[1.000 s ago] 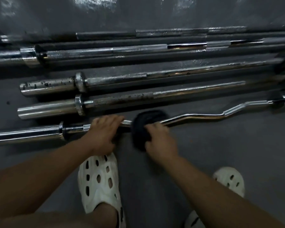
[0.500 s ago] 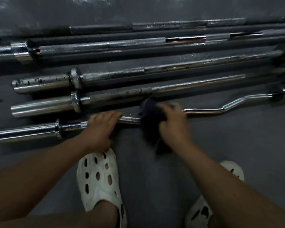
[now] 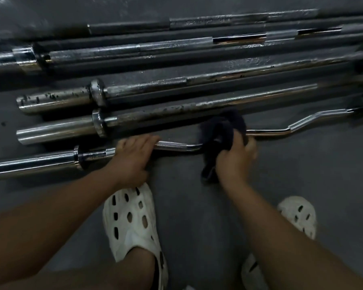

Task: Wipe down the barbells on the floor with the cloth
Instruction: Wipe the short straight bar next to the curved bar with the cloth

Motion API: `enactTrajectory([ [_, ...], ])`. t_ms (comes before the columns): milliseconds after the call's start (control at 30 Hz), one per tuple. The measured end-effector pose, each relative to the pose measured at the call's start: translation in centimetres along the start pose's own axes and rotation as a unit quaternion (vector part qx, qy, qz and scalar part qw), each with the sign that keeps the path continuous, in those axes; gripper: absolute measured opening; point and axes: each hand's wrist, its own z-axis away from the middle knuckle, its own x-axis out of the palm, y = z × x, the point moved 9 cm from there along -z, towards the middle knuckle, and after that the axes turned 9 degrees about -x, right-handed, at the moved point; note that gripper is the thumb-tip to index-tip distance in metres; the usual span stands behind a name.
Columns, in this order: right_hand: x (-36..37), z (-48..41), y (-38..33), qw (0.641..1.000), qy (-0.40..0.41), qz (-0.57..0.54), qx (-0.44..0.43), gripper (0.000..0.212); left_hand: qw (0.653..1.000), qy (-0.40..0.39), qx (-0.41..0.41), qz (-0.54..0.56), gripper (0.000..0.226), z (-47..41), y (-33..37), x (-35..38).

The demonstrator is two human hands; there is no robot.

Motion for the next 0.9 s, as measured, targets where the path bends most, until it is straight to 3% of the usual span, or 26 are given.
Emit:
enactTrajectory([
  [33,0.9,1.6,-1.1,0.999,-0.022,0.029,0.004,0.056,1.0,-0.002,-0.001,-0.005,0.1,0.0,0.1,0.0],
  [100,3.9,4.3,-5.6,0.987,-0.135,0.026,-0.078,0.056,1.0,-0.014,-0.005,-0.01,0.101,0.0,0.3,-0.1],
  [167,6.2,4.4,-9.0,0.96,-0.24,-0.095,-0.11,0.056,1.0,-0.026,-0.014,-0.007,0.103,0.1,0.2,-0.4],
  [233,6.3,2.9,-9.7,0.918,-0.298,-0.257,-0.044,0.055,0.999,-0.035,-0.022,0.003,0.104,0.4,0.2,-0.9],
  [333,4.3,1.8,-7.2,0.869,-0.253,-0.416,0.09,0.052,0.998,-0.013,-0.039,0.044,0.101,2.1,0.1,-2.4],
  [400,2.5,2.4,-5.9,0.851,-0.217,-0.461,0.127,0.057,0.996,-0.004,-0.061,0.066,0.098,4.2,-0.3,-3.3],
  [533,-1.0,5.1,-6.2,0.843,-0.204,-0.487,0.098,0.063,0.993,-0.017,-0.1,0.064,0.099,9.0,-1.4,-5.2],
  [667,-4.4,8.6,-7.9,0.832,-0.199,-0.512,0.075,0.06,0.989,0.023,-0.121,0.08,0.098,13.6,-2.2,-9.3],
  [900,-9.1,12.3,-9.9,0.857,-0.182,-0.481,0.013,0.048,0.992,0.044,-0.098,0.067,0.093,19.4,-5.3,-14.3],
])
